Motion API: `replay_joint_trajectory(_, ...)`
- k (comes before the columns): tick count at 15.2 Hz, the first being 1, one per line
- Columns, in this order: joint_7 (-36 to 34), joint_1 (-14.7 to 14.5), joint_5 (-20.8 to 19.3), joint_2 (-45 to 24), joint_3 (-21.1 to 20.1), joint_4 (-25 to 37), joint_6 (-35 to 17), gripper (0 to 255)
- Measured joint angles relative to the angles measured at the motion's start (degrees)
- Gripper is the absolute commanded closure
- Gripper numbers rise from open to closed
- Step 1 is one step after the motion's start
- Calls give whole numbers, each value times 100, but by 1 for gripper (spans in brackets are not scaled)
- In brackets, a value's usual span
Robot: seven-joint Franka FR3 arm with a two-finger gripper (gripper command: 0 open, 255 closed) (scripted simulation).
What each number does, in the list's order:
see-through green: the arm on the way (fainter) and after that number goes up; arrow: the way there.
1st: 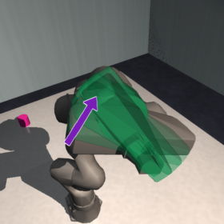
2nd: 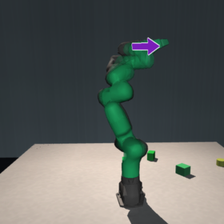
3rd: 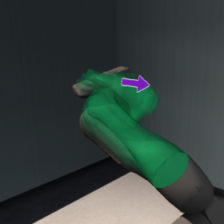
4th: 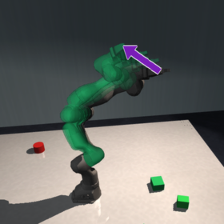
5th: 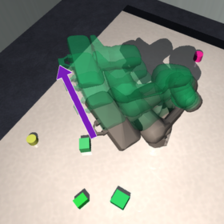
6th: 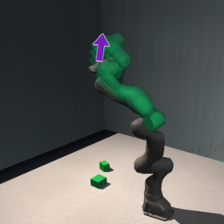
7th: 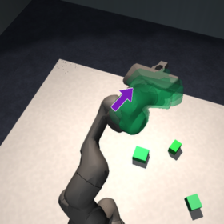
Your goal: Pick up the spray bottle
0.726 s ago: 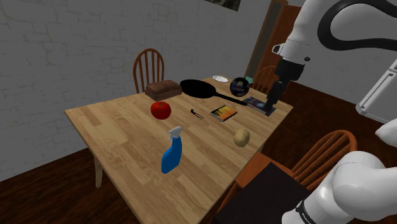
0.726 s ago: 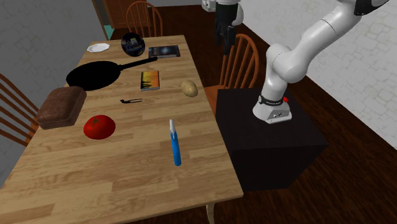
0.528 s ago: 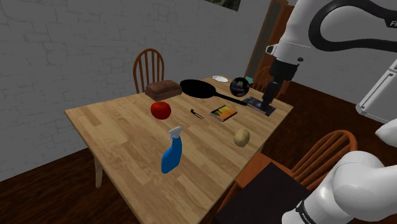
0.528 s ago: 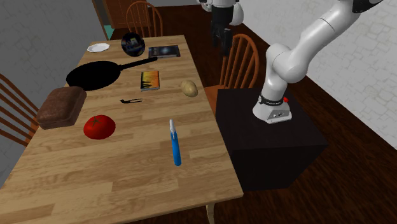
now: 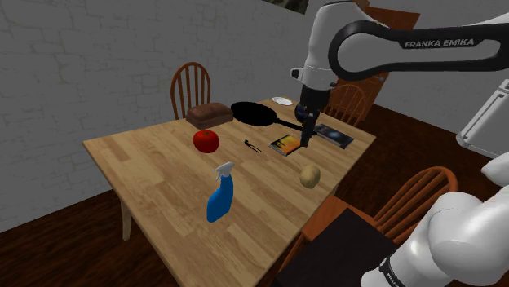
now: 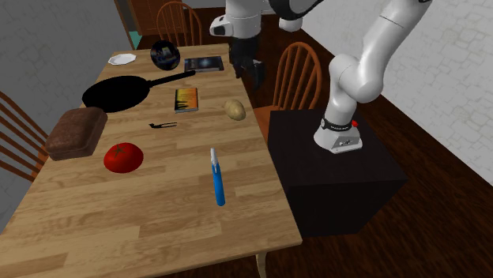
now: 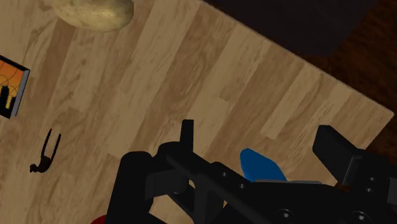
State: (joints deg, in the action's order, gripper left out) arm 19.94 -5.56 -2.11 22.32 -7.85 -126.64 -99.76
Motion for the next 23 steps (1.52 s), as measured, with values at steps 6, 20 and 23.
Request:
replay_joint_trajectory(6,639,-268,-576,-1389,-366,841,-226,0)
replay_joint_trajectory(20,1794,-1194,-2360,-4192,-1071,2504,-410,0)
replay_joint_trajectory(23,2078,-1434,-2736,-4586,-1163,2737,-411,0)
